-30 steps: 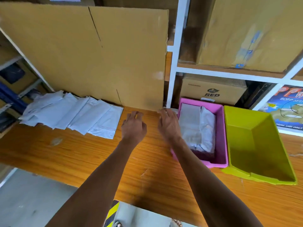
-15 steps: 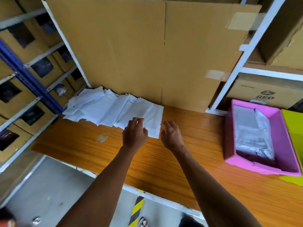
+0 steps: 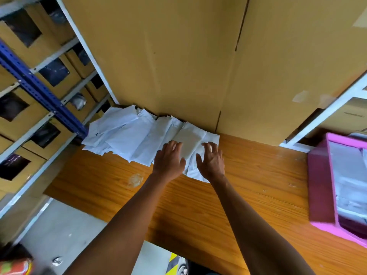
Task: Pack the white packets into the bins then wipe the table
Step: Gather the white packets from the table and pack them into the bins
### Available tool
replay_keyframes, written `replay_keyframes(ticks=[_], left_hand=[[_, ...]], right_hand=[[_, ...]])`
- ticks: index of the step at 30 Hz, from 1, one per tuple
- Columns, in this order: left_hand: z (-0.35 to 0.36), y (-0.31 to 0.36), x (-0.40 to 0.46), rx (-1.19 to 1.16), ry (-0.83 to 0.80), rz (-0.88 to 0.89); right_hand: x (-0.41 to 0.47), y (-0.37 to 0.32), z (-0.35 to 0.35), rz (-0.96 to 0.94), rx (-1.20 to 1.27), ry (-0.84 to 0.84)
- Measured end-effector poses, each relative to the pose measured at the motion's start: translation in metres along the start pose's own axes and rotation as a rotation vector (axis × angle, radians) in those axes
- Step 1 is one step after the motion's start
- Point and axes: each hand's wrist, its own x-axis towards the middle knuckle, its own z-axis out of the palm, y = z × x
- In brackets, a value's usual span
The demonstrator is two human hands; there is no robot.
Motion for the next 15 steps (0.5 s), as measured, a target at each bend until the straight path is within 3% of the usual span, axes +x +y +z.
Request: replay_keyframes(ticks=[6,15], left_hand=[[0.013,-0.012,0.048,0.051,-0.101,0.038],[0.030,-0.024,0.087,0.127,-0.115,0.166]], right_hand=[[0.034,-0.004,0.024,0.149,-0.037,-0.135],[0.045,-0.002,0.042,0.207,-0.102,-0.205]])
